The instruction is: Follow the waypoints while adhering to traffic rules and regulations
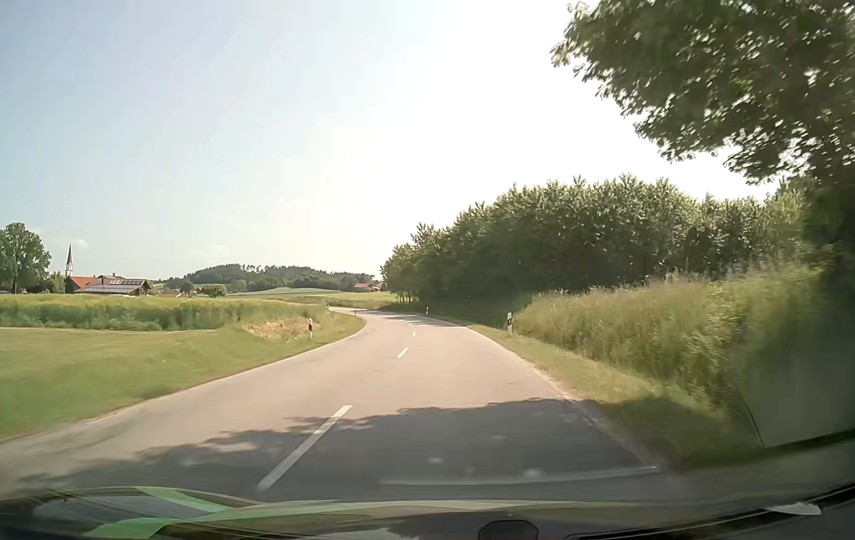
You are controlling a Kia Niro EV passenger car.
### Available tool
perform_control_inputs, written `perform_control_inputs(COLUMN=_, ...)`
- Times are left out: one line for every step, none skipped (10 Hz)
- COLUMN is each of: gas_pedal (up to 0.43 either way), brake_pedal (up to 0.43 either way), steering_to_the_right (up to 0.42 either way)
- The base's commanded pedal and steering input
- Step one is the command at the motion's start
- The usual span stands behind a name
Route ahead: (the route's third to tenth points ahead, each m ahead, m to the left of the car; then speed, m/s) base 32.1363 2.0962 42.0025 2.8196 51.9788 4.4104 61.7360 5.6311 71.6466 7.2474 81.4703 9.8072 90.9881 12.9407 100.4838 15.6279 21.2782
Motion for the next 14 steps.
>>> perform_control_inputs(gas_pedal=0.0, brake_pedal=0.0, steering_to_the_right=-0.011)
perform_control_inputs(gas_pedal=0.0, brake_pedal=0.0, steering_to_the_right=-0.011)
perform_control_inputs(gas_pedal=0.0, brake_pedal=0.0, steering_to_the_right=-0.011)
perform_control_inputs(gas_pedal=0.02, brake_pedal=0.0, steering_to_the_right=-0.013)
perform_control_inputs(gas_pedal=0.028, brake_pedal=0.0, steering_to_the_right=-0.014)
perform_control_inputs(gas_pedal=0.039, brake_pedal=0.0, steering_to_the_right=-0.015)
perform_control_inputs(gas_pedal=0.047, brake_pedal=0.0, steering_to_the_right=-0.017)
perform_control_inputs(gas_pedal=0.059, brake_pedal=0.0, steering_to_the_right=-0.018)
perform_control_inputs(gas_pedal=0.067, brake_pedal=0.0, steering_to_the_right=-0.018)
perform_control_inputs(gas_pedal=0.079, brake_pedal=0.0, steering_to_the_right=-0.019)
perform_control_inputs(gas_pedal=0.087, brake_pedal=0.0, steering_to_the_right=-0.019)
perform_control_inputs(gas_pedal=0.098, brake_pedal=0.0, steering_to_the_right=-0.019)
perform_control_inputs(gas_pedal=0.098, brake_pedal=0.0, steering_to_the_right=-0.019)
perform_control_inputs(gas_pedal=0.098, brake_pedal=0.0, steering_to_the_right=-0.019)
